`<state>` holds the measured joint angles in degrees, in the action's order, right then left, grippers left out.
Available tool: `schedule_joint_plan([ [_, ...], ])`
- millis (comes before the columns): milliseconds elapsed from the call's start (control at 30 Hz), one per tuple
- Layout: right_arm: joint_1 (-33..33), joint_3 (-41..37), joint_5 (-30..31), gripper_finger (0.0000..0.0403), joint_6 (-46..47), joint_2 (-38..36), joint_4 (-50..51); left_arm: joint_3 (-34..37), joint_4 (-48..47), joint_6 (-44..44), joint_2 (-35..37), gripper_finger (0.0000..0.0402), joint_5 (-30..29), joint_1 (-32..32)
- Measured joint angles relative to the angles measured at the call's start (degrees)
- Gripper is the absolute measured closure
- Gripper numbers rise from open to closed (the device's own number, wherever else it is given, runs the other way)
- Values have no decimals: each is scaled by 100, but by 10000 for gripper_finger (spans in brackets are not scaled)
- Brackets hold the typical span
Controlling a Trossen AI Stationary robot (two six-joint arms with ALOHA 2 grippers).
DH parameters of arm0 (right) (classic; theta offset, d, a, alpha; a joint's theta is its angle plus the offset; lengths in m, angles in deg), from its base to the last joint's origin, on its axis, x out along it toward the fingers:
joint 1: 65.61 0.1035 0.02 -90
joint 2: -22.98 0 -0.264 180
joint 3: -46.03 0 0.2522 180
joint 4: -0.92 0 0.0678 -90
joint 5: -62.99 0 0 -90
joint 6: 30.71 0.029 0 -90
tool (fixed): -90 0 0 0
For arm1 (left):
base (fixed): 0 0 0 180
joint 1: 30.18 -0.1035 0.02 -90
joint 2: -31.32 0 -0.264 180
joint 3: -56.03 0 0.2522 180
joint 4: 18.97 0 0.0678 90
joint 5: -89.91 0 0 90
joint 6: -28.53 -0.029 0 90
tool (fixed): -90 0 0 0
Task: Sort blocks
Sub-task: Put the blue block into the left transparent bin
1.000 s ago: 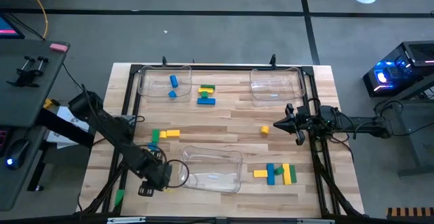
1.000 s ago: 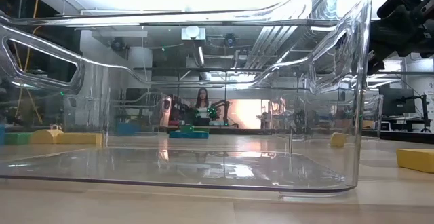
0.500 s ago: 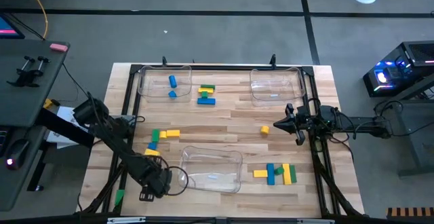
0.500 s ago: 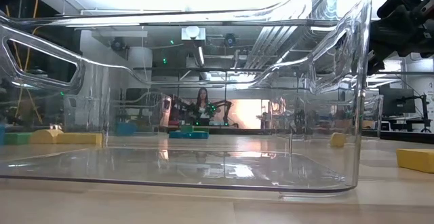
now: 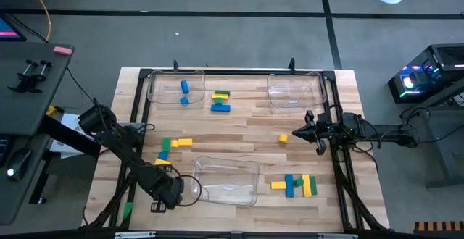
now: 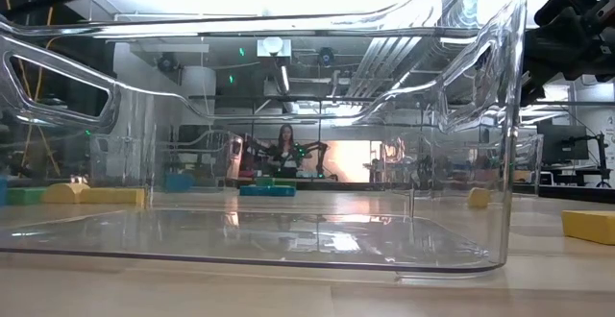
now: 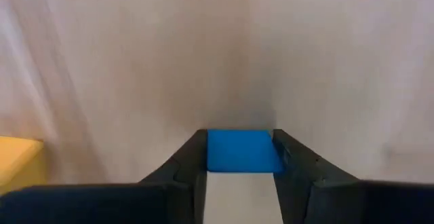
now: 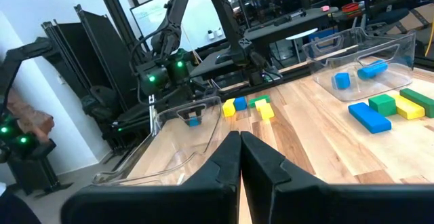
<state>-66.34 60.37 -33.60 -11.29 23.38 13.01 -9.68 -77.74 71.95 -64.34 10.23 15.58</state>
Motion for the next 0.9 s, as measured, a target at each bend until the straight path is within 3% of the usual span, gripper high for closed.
schedule_joint_plan([
  [100, 0, -1, -2, 398, 1, 0, -2, -4, -345, -458, 555, 307, 125, -350],
  [233, -1, -2, 0, 398, 0, 0, -1, -31, -928, -885, 1538, 307, -340, -1191],
  [300, -2, 0, 0, 398, 2, 0, 0, -208, -1131, -1138, 2070, 306, -776, -1735],
  [467, 0, 0, 0, 398, 0, 0, -2, -776, -1190, -2302, 2945, 288, -2489, -3445],
  [567, -2, -2, 0, 398, 0, 0, -2, -938, -1072, -3322, 2992, 296, -2872, -4743],
  [733, -1, -2, 0, 398, 0, 0, -1, -937, -704, -4501, 2464, 297, -2548, -6823],
  [900, -1, -2, 0, 398, 1, 0, -1, -926, -601, -5041, 1803, 255, -2261, -7993],
])
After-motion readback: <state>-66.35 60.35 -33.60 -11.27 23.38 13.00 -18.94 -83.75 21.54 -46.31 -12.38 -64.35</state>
